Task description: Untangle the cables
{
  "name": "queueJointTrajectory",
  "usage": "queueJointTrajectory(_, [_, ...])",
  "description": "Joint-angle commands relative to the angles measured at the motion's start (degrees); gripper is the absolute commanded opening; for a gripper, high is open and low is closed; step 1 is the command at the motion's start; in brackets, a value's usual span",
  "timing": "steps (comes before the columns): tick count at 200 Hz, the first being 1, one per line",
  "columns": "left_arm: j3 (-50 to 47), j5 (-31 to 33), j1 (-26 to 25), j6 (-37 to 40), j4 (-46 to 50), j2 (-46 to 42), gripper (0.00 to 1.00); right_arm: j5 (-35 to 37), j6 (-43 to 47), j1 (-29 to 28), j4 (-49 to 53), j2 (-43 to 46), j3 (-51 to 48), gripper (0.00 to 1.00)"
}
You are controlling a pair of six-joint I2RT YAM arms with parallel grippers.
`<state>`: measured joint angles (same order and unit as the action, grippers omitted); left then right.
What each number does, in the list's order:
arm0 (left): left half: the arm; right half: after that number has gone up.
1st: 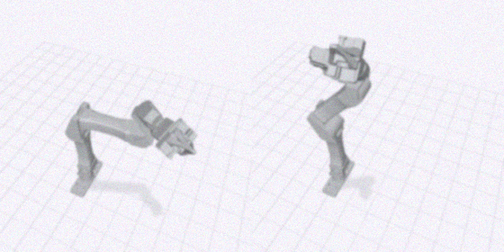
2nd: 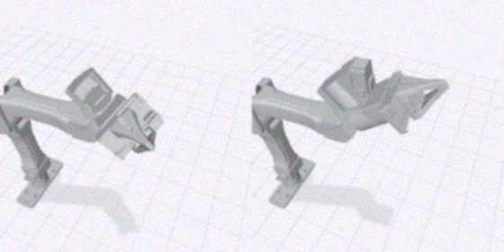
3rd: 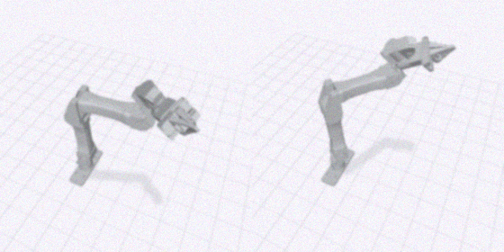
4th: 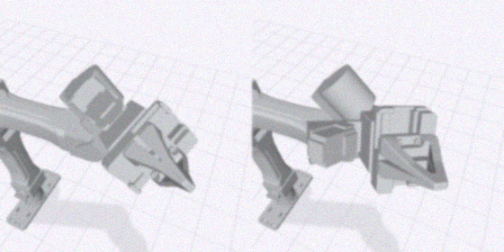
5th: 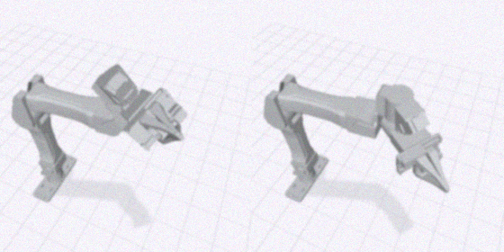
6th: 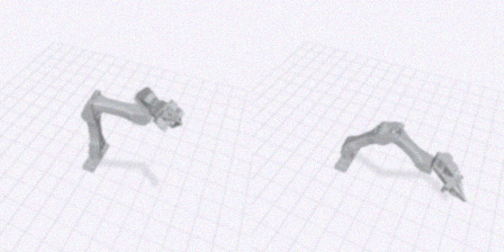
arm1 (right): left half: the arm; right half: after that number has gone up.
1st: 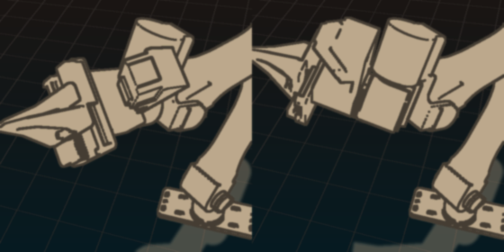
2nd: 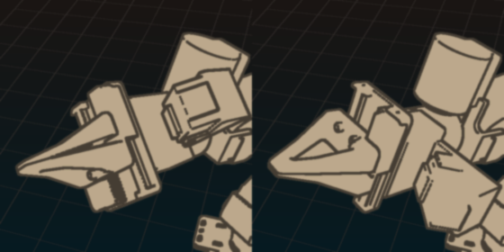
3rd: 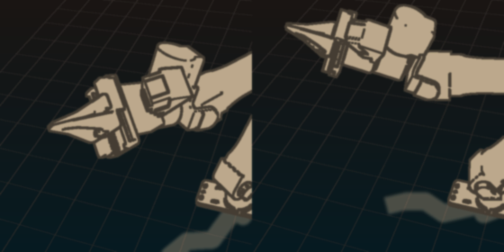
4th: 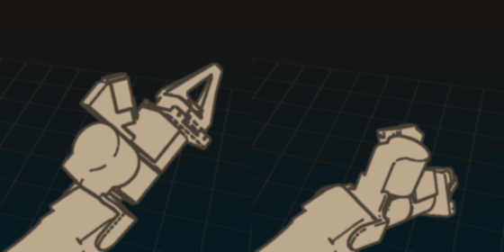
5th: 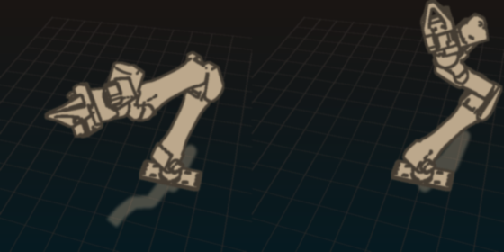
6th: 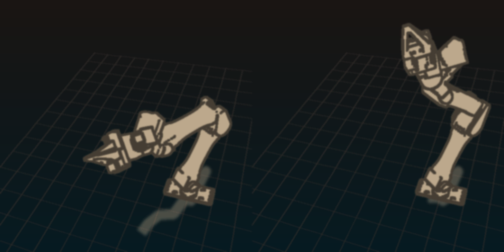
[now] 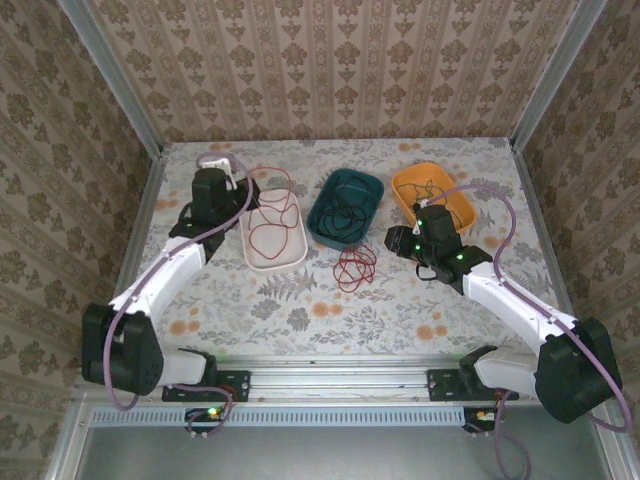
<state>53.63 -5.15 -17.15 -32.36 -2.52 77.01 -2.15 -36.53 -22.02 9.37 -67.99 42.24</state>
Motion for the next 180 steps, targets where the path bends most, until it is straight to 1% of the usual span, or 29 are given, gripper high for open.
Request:
queueJointTrajectory(1, [-2.0, 2.6, 0.2, 1.8, 1.6, 3.3, 0.00, 0.6, 1.3, -0.3, 1.8, 0.3, 0.1, 0.40])
queueJointTrajectory(36, [-1.5, 8.4, -0.2, 1.3, 7.7, 8.2, 0.00, 0.7, 2.7, -0.3, 3.4, 0.4, 1.3, 0.40])
queueJointTrajectory(77, [2.6, 8.8, -0.6, 0.4, 15.3, 13.0, 0.00, 0.7, 3.2, -0.3, 3.6, 0.3, 1.5, 0.40])
queueJointTrajectory(90, [4.3, 8.7, -0.9, 0.9, 17.0, 14.3, 0.21, 0.2, 3.2, -0.3, 3.7, 0.0, 1.9, 0.40])
queueJointTrajectory(105, [5.8, 8.6, -1.8, 2.4, 16.6, 14.3, 0.43, 0.1, 3.1, -0.3, 3.7, -0.1, 2.1, 0.40])
queueJointTrajectory(118, [7.8, 9.6, -3.1, 4.0, 16.8, 13.4, 0.56, 0.2, 3.2, -0.3, 3.6, 0.1, 2.0, 0.40])
queueJointTrajectory(136, [10.8, 12.7, -5.4, 7.3, 18.2, 11.8, 0.68, 0.3, 3.3, -0.3, 3.6, 0.3, 1.8, 0.40])
queueJointTrajectory(151, [12.7, 14.4, -8.4, 11.2, 19.2, 10.4, 0.74, 0.5, 3.2, -0.3, 3.9, 0.3, 1.5, 0.40])
queueJointTrajectory(155, [13.1, 14.0, -8.6, 12.3, 19.4, 10.2, 0.75, 0.5, 3.2, -0.3, 3.8, 0.4, 1.4, 0.40])
queueJointTrajectory(158, [13.4, 13.4, -10.4, 13.4, 19.6, 10.0, 0.76, 0.6, 3.2, -0.3, 3.8, 0.4, 1.3, 0.40])
queueJointTrajectory(169, [14.4, 10.5, -13.3, 16.6, 20.6, 10.1, 0.77, 0.6, 3.1, -0.3, 3.6, 0.5, 0.9, 0.40])
queueJointTrajectory(180, [15.5, 7.1, -16.0, 17.8, 22.7, 10.9, 0.77, 0.3, 3.0, -0.3, 3.3, 0.4, 0.7, 0.40])
